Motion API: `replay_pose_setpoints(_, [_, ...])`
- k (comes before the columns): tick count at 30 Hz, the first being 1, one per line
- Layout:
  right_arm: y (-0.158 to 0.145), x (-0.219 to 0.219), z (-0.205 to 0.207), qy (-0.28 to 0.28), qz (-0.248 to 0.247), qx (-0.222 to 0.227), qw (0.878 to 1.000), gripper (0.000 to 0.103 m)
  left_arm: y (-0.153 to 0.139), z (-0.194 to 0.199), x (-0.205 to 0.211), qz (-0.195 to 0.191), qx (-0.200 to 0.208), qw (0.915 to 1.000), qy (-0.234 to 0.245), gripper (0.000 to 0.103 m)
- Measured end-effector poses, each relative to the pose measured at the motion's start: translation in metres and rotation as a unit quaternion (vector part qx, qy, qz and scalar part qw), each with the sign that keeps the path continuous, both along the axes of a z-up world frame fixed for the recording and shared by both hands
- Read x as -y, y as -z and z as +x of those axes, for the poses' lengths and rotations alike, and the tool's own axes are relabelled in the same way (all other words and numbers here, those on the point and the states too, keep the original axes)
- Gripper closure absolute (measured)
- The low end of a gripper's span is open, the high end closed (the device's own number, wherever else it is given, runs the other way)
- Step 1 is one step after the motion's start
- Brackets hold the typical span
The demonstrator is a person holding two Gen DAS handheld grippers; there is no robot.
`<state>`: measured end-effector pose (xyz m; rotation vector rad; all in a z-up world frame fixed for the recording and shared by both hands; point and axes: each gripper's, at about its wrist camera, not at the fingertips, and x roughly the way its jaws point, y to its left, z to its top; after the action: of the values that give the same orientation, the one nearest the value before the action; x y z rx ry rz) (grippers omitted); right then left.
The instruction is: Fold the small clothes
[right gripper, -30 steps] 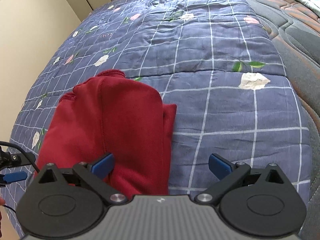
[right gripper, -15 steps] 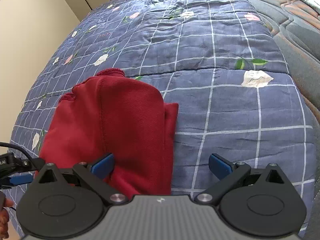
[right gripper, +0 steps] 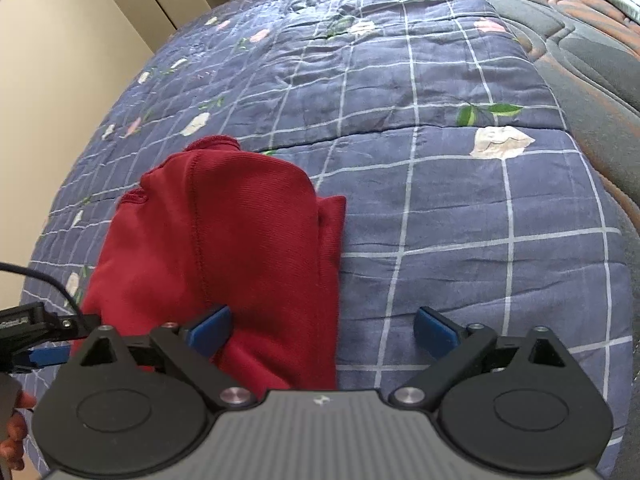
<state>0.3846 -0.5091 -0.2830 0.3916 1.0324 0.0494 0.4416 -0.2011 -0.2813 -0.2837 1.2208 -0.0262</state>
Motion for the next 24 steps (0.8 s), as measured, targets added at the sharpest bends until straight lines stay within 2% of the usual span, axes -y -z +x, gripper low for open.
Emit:
replay_pose_setpoints(4, [-0.002,-0.003,-0.001,-0.006,0.002,0.014,1.0,0.022,0.002,0.001,0.001,0.0,0.001,1.0,0.002,0.001])
replay_pose_setpoints(6, [-0.002,-0.006,-0.001,-0.015,0.004,0.019,1.0,0.035,0.002,0.001,0.002,0.0,0.002,1.0,0.003,0.001])
replay_pose_setpoints(8, [-0.002,-0.011,-0.001,-0.02,0.004,0.02,1.0,0.042,0.002,0.001,0.002,0.001,0.002,1.0,0.005,0.001])
replay_pose_setpoints(19, [0.003,-0.01,0.0,-0.017,0.015,0.017,1.0,0.043,0.002,0.003,0.005,0.006,0.006,0.9999,0.014,0.001])
replay_pose_setpoints(24, [0.002,-0.012,-0.001,-0.019,0.018,0.019,0.999,0.049,0.003,0.003,0.006,0.005,0.006,0.9999,0.014,0.0])
